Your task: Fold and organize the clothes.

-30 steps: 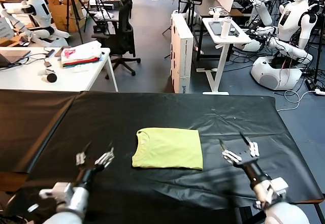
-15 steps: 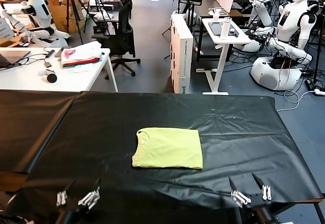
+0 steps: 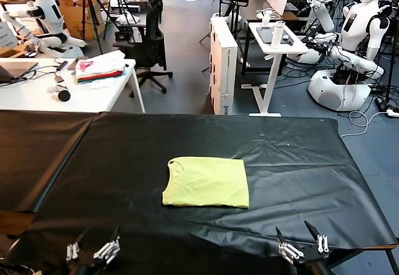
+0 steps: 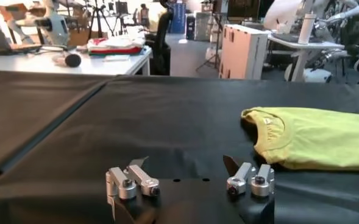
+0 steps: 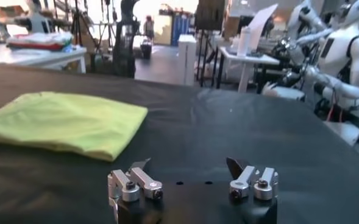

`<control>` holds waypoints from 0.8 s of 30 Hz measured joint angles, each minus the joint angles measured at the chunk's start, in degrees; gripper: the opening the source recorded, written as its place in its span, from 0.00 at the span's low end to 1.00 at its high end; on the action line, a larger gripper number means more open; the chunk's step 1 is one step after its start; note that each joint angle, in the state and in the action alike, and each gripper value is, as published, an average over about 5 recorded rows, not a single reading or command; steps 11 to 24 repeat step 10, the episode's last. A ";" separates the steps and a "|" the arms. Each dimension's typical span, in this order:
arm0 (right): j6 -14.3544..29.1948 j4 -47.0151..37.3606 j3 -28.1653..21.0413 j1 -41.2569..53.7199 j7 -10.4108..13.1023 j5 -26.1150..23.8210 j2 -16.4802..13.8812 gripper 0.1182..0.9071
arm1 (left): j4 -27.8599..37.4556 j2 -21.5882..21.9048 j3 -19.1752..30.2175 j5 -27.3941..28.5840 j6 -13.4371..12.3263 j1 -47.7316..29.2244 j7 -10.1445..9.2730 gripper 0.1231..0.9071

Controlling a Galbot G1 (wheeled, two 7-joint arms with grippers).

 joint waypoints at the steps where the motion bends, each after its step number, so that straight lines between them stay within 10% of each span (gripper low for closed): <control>1: 0.03 0.10 -0.11 -0.10 0.34 -0.11 0.00 1.00 | 0.10 -0.07 0.00 0.00 0.10 -0.04 0.05 1.00; 24: 0.40 0.41 -1.01 -0.49 1.09 -0.82 0.02 1.00 | 0.55 -0.20 -0.23 0.01 0.64 -0.16 0.73 1.00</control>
